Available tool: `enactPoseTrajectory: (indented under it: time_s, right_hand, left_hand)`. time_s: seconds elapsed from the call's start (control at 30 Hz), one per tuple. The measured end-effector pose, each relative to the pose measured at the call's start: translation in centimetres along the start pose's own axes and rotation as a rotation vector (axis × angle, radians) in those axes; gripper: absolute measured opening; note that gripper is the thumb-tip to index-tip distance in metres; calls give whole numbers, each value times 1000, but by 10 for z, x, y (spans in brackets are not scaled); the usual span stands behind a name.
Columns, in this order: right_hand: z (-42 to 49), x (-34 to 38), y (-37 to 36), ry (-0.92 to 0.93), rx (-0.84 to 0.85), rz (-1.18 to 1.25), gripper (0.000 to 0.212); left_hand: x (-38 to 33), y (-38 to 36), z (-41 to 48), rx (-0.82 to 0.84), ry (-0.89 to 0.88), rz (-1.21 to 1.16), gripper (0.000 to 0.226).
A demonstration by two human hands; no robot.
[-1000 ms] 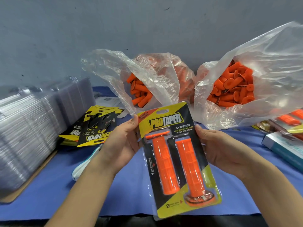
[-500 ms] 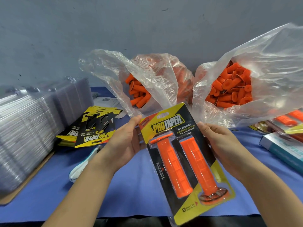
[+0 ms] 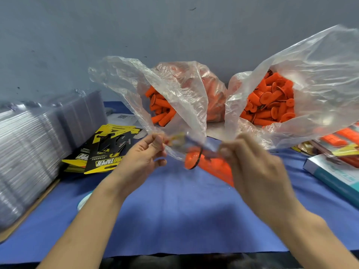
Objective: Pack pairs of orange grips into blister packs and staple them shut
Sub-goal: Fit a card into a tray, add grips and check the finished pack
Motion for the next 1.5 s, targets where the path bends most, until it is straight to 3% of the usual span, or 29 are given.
enactPoseTrajectory:
  time_s: [0.1,0.17,0.23,0.33,0.43,0.5,0.7,0.83,0.97,1.03,1.1,1.2,1.5]
  right_hand:
    - [-34,11,-24,176,108,-103,37]
    - [-56,12,-39,244,221,-118,29]
    - [-70,10,-49,292,302,-152,21]
    - [-77,6,-52,307,349,-162,27]
    - [-81,8,-52,335,402,-176,14]
    - [-81,10,-51,345,423,-171,17]
    - [-83,14,-53,336,508,-163,25]
    - [-72,14,-52,172,547,8,34]
    - [-35,-16,-52,-154,335,37,21]
    - [-20,-39,-66,-355,426,-20,25]
    - [-14,-58,-86,-476,643,-40,32]
    - [-12,-68,-110,-607,871,120,29]
    - [-12,-73,-133,-655,905,211,21]
  left_hand:
    - [24,0,-1,37,144,-54,15]
    - [37,4,-2,54,253,-78,13]
    - [48,10,0,37,360,-23,15]
    - [62,13,0,37,473,146,12]
    - [67,11,2,6,378,475,8]
    - [65,10,5,-81,312,640,6]
    - [64,4,7,-26,290,845,24]
    - [64,5,8,-37,277,795,18]
    - [64,5,10,-14,241,848,10]
    - [64,6,10,-15,230,847,8]
    - [65,6,11,-18,207,855,6]
    - [67,8,13,-28,170,869,6]
    - [71,9,13,-47,212,896,9]
Point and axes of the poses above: each hand's wrist, its own z-axis towards the middle knuckle, its own y-axis out of the back of the hand, x = y × z, the point moved 3 cm from there along z, towards the middle knuckle, and after that the axes turned 8 degrees about z, right-handed, at the moved point
